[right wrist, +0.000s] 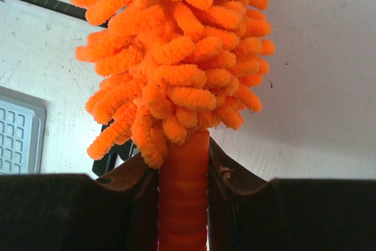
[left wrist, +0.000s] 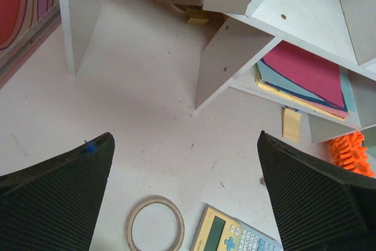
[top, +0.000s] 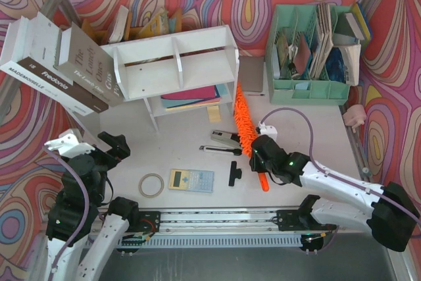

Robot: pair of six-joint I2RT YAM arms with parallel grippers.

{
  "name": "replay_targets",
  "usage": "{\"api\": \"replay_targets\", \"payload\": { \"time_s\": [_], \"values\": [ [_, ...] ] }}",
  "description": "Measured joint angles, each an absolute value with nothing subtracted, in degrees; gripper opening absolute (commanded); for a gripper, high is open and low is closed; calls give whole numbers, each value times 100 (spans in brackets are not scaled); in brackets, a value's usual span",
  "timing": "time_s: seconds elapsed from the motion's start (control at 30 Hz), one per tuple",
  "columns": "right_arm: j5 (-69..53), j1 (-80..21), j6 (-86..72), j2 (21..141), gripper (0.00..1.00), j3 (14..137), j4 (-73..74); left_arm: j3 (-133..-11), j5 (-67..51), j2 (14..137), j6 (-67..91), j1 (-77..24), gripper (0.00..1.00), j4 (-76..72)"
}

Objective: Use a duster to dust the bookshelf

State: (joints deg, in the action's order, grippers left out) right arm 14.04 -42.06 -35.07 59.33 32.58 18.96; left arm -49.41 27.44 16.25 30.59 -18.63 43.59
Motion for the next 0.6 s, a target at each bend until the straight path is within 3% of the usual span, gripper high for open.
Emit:
{"api": "replay_targets", "payload": {
  "time_s": [0.23, 0.6],
  "values": [
    [1352, -4211, -3603, 5975, 0, 3251, 1813, -4941, 2746, 1625, 3059, -1863, 98, 4359],
    [1745, -4206, -3273, 5194, 0, 4600, 2412, -4941, 2746, 1623, 3059, -1863, 98, 4359]
  ]
}}
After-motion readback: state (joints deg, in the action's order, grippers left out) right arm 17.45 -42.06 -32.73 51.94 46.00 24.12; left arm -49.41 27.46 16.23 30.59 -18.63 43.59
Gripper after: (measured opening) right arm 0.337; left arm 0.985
